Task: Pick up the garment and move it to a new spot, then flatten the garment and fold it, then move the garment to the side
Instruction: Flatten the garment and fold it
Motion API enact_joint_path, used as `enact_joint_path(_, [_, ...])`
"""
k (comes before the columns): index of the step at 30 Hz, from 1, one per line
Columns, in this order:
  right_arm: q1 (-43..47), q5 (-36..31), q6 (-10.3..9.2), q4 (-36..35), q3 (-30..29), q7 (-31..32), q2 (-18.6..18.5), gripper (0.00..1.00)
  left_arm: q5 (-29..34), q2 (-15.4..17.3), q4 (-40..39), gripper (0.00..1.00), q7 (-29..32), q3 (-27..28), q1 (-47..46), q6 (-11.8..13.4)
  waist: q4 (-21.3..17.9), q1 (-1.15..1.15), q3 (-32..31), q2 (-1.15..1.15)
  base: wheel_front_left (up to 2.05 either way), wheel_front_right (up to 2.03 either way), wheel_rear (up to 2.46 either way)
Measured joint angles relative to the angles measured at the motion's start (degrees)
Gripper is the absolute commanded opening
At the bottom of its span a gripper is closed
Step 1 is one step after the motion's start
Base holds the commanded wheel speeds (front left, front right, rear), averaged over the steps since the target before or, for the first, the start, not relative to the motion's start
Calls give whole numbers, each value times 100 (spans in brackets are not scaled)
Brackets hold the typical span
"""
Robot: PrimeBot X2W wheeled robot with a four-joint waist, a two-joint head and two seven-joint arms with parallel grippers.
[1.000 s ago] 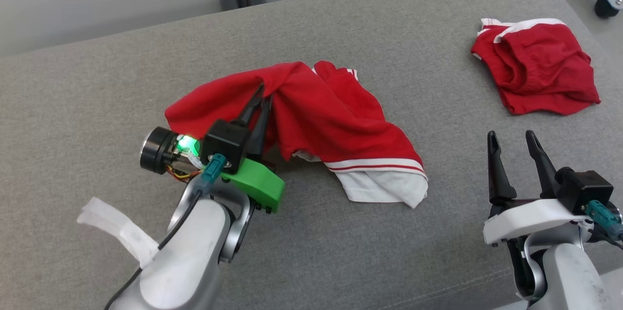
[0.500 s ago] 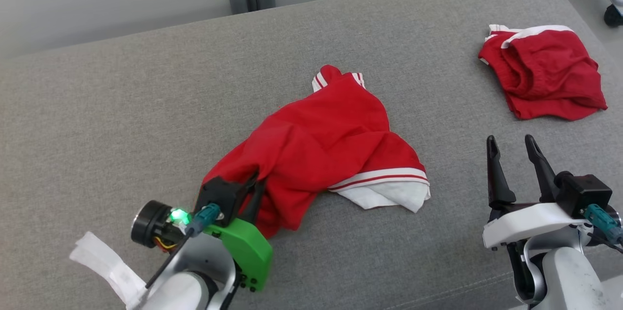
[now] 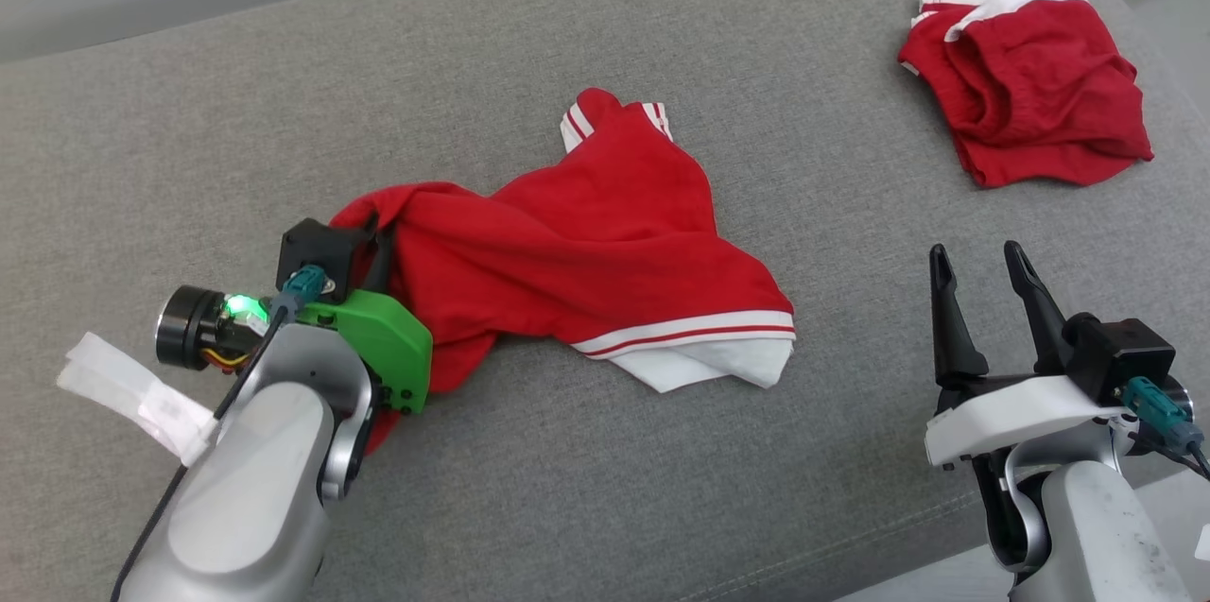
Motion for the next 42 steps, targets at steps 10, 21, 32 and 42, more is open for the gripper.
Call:
enact_joint_path(10, [-79, -35, 0, 114, -62, -34, -1, 100, 171, -307, 1240, 100, -1158, -23, -684, -43, -66, 0, 123, 0, 0, 0, 0])
enact_joint_path(21, [52, -51, 0, 149, -126, -30, 2, 100, 45, -459, 555, 100, -1822, -65, 234, 110, 326, 0, -300, 0, 0, 0, 0])
enact_joint_path(32, [109, -41, 0, 93, -89, 25, 3, 100, -92, -532, -404, 100, -1472, -511, 1541, 245, 648, 0, -503, 0, 0, 0, 0])
enact_joint_path(42, [36, -40, 0, 107, -82, 24, 1, 100, -430, -606, 364, 100, -1287, -303, 1268, 166, 320, 0, -311, 0, 0, 0, 0])
